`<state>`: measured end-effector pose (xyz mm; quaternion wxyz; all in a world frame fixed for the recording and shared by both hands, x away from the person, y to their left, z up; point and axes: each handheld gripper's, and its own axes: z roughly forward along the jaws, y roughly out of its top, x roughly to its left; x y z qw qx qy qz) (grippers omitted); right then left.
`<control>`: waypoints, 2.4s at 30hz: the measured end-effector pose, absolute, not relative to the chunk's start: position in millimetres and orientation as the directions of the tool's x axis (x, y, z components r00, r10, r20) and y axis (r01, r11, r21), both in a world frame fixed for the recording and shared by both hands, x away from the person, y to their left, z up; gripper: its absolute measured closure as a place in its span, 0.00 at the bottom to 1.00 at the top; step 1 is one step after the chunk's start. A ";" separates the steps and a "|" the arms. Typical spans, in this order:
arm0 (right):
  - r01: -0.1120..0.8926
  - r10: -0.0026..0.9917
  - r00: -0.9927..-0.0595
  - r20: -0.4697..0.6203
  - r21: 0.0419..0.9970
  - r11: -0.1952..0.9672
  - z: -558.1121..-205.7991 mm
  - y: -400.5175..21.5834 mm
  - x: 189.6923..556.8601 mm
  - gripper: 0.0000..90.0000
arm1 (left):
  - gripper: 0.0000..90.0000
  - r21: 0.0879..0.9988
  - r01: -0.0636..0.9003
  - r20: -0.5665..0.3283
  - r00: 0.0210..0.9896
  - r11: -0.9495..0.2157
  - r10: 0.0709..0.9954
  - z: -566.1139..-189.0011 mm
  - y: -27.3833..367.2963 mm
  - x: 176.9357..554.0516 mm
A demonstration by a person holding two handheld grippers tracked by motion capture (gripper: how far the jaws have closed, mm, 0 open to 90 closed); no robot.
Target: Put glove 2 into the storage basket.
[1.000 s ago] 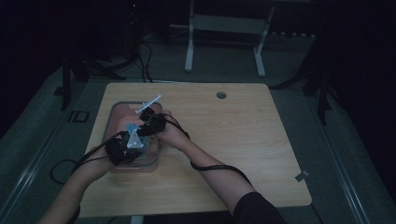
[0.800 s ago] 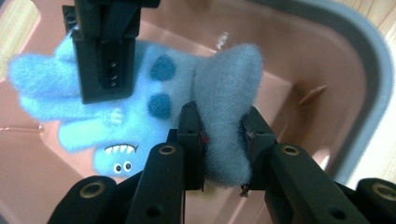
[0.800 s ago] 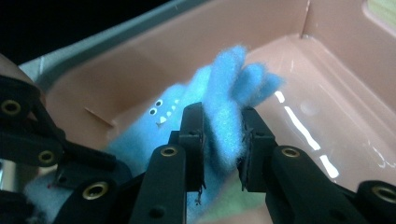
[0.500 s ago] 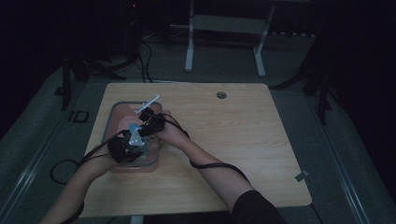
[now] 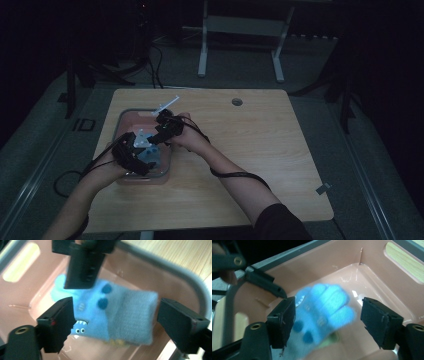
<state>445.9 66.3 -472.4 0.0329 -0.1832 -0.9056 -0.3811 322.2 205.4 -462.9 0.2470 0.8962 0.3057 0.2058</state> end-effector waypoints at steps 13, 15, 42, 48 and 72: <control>0.282 0.235 -0.957 0.171 0.734 0.618 -456.7 28.1 425.0 0.17 | 0.06 0.647 0.413 0.162 0.747 -0.640 0.645 -449.6 180.6 317.8; 0.289 0.238 -0.955 0.178 0.741 0.606 -456.5 21.4 422.7 0.18 | 0.06 0.662 0.404 0.148 0.755 -0.630 0.639 -448.4 176.0 317.1; 0.303 0.279 -0.947 0.161 0.734 0.607 -467.7 -69.4 418.5 0.19 | 0.06 0.694 0.272 0.146 0.854 -0.667 0.499 -443.5 97.9 314.9; 0.327 0.305 -0.937 0.172 0.740 0.587 -472.4 -91.8 420.2 0.19 | 0.06 0.692 0.251 0.142 0.872 -0.677 0.468 -449.5 80.9 314.1; 0.398 0.384 -0.901 0.201 0.733 0.552 -513.7 -173.2 403.5 0.19 | 0.06 0.674 0.187 0.104 0.934 -0.715 0.343 -482.5 24.1 303.7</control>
